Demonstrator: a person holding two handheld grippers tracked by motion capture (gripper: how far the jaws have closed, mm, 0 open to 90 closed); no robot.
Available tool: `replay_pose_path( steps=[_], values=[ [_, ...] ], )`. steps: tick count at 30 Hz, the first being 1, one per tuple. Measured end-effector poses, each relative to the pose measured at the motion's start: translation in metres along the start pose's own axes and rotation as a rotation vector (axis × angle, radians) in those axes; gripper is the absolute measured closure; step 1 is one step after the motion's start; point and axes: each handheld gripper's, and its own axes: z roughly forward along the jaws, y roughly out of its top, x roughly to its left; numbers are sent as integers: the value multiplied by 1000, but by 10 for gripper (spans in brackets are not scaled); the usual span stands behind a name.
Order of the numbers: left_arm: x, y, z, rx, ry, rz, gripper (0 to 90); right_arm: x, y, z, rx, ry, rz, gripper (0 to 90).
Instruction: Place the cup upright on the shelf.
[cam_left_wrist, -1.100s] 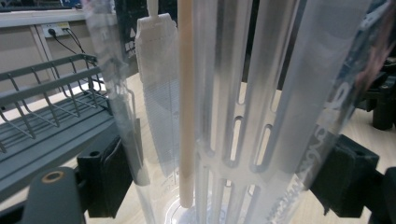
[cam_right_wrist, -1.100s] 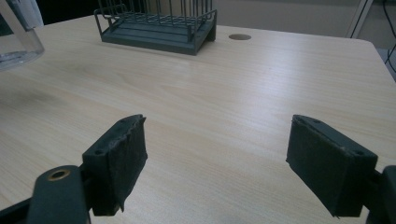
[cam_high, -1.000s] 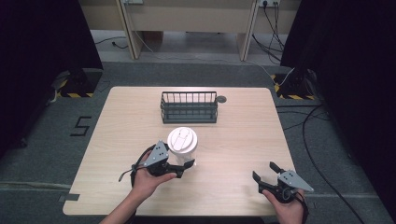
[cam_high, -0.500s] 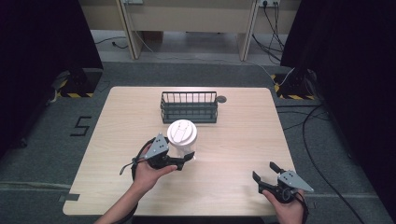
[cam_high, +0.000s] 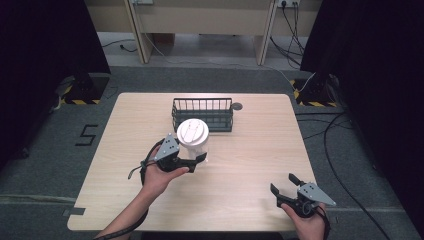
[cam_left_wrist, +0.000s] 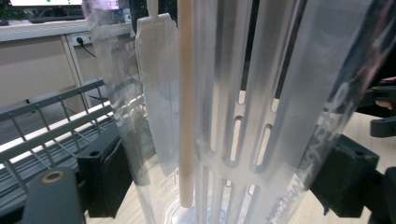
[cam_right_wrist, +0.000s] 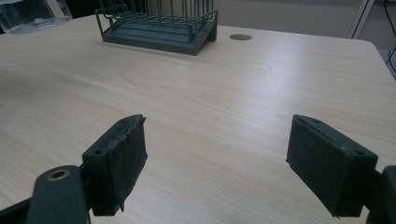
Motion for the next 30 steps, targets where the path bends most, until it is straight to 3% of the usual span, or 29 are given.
replay_pose_path(
  steps=[30],
  values=[
    [33, 20, 18, -6, 51, 0, 178, 0, 0, 0, 0, 2, 3, 205]
  ],
)
